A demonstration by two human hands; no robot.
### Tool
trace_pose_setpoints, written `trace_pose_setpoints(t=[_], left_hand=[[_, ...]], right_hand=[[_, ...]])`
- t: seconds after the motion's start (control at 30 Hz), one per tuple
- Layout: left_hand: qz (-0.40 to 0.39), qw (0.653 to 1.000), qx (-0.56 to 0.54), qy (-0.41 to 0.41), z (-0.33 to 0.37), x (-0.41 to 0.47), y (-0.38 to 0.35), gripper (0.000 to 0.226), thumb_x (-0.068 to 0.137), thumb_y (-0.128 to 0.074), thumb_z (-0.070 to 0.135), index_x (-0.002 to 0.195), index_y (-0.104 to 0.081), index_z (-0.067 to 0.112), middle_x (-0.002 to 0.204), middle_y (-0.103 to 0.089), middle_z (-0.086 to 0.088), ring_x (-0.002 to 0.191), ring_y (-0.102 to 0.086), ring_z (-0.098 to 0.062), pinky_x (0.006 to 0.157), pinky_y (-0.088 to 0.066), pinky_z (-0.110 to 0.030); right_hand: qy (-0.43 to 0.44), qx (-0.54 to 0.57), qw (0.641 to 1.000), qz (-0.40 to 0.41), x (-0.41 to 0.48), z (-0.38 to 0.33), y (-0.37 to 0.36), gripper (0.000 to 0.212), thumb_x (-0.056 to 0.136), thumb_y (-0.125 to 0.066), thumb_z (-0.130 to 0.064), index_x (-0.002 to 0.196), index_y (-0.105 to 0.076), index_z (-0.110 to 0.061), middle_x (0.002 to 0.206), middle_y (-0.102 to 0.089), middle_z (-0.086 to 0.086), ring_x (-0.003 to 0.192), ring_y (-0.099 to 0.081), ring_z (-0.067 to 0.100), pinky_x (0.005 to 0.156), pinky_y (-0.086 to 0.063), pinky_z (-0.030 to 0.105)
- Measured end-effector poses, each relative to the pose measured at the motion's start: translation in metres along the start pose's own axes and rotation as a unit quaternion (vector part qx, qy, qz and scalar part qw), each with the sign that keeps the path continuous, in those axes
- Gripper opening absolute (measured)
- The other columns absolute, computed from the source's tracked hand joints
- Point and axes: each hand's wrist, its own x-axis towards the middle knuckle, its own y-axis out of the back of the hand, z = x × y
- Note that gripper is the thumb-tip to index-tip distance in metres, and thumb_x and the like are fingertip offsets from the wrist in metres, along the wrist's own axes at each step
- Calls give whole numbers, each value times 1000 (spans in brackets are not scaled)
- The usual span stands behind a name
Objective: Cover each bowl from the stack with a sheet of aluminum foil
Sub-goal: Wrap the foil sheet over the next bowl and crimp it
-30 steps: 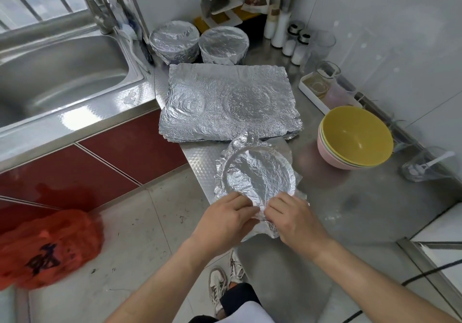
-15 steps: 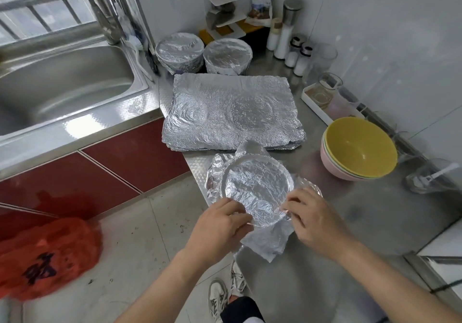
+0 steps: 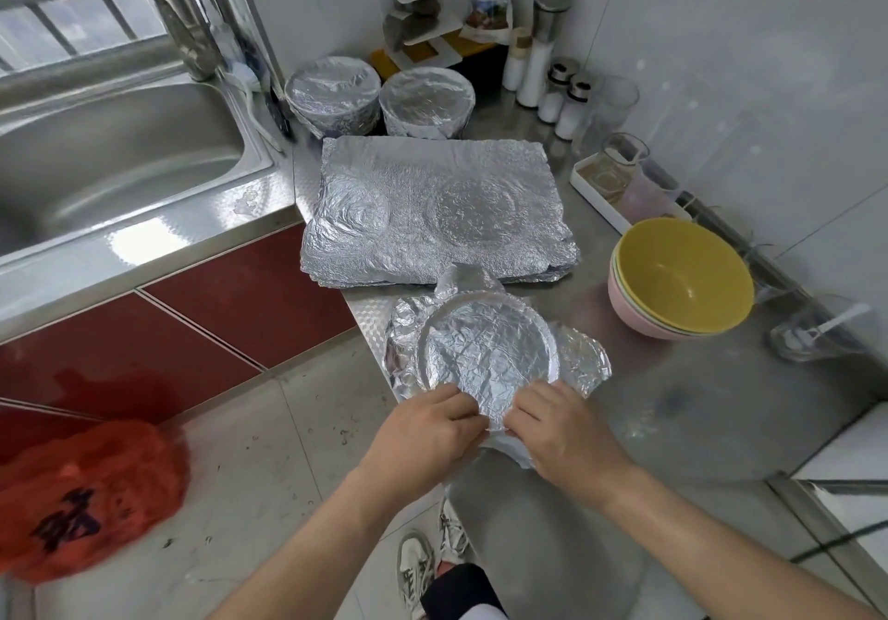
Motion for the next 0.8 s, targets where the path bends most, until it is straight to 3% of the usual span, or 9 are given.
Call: trace_pose_setpoints(t=[0.2,0.3,0.37,0.4,0.47,0.53,0.6,0.8], left_hand=[[11,999,29,17,8,11,-12,20,89,-65,20,69,-64,19,70,-53,5,66,-50,-15,51,-44,-29],[11,999,4,52,14,20,-12,17,85,-61,29,71,-66,21,70,-54,6,67,-51,-15,53,-44,-28],[10,997,-11,76,15,22,-10,27,85,-52,41,76,-69,21,73,-57,6,69,-52,-16,59,-43,-26],[10,996,-16,89,15,22,-9,31,85,-51,44,77,-70,21,74,-58,6,69,-52,-17,59,-44,-27],[3,995,-12,103,16,22,-10,32,84,-51,46,72,-69,21,72,-57,6,66,-53,-18,58,-45,-29],[-19,995,5,99,18,26,-13,29,81,-55,41,65,-66,20,66,-56,5,60,-53,-18,55,-46,-28],[-41,995,19,85,23,34,-16,22,74,-70,33,60,-60,19,60,-53,3,55,-53,-20,52,-45,-26],[-74,993,36,82,37,46,-19,36,49,-91,21,56,-56,20,54,-50,4,47,-50,-18,46,-38,-23]], right_hand=[[-5,19,999,-38,4,15,5,17,75,-70,-12,71,-55,-18,76,-51,-1,71,-48,21,64,-34,30],[-119,73,989,-49,5,21,11,22,68,-73,-10,83,-62,-21,89,-52,-3,84,-51,19,73,-45,31],[-216,142,966,-14,6,21,17,23,68,-67,-8,88,-64,-21,93,-52,-5,88,-48,14,81,-41,24],[-279,184,942,19,7,18,21,20,70,-66,-7,85,-64,-19,89,-54,-6,85,-48,11,79,-39,19],[-433,266,857,82,9,13,21,12,75,-70,-7,74,-63,-16,74,-61,-5,70,-53,9,68,-41,17],[-553,339,755,96,11,9,15,17,78,-74,-14,66,-61,-14,61,-62,1,57,-53,13,63,-46,29],[-598,356,712,94,11,5,7,21,77,-76,-19,64,-61,-12,58,-64,6,53,-54,17,60,-47,33],[-621,237,746,38,25,7,9,22,77,-73,-30,67,-60,-15,64,-64,-3,66,-59,23,59,-42,30]])
